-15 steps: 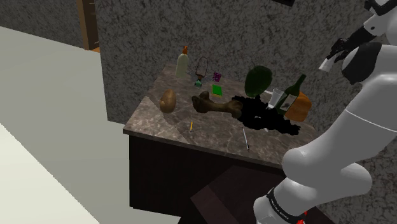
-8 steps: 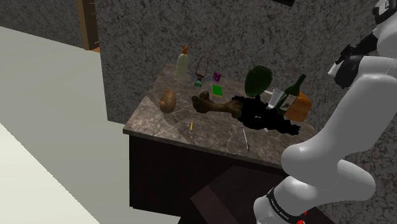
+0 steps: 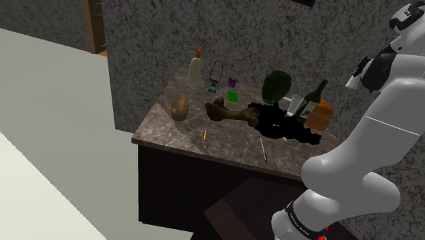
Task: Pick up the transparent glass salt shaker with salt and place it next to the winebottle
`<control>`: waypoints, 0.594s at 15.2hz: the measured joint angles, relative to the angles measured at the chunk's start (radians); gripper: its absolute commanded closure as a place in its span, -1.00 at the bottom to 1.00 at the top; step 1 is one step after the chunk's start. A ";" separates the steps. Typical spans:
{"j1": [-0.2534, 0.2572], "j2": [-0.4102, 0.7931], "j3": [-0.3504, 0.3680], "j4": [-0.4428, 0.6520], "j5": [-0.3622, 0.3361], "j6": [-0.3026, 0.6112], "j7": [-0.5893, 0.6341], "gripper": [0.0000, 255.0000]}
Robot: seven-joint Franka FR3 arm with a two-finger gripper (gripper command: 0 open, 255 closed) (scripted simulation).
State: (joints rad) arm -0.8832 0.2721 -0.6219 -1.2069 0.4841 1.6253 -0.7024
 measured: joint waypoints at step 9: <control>0.044 -0.055 0.003 -0.191 -0.031 0.141 -0.029 1.00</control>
State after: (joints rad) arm -0.8389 0.2167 -0.6191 -1.3975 0.4529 1.7668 -0.7316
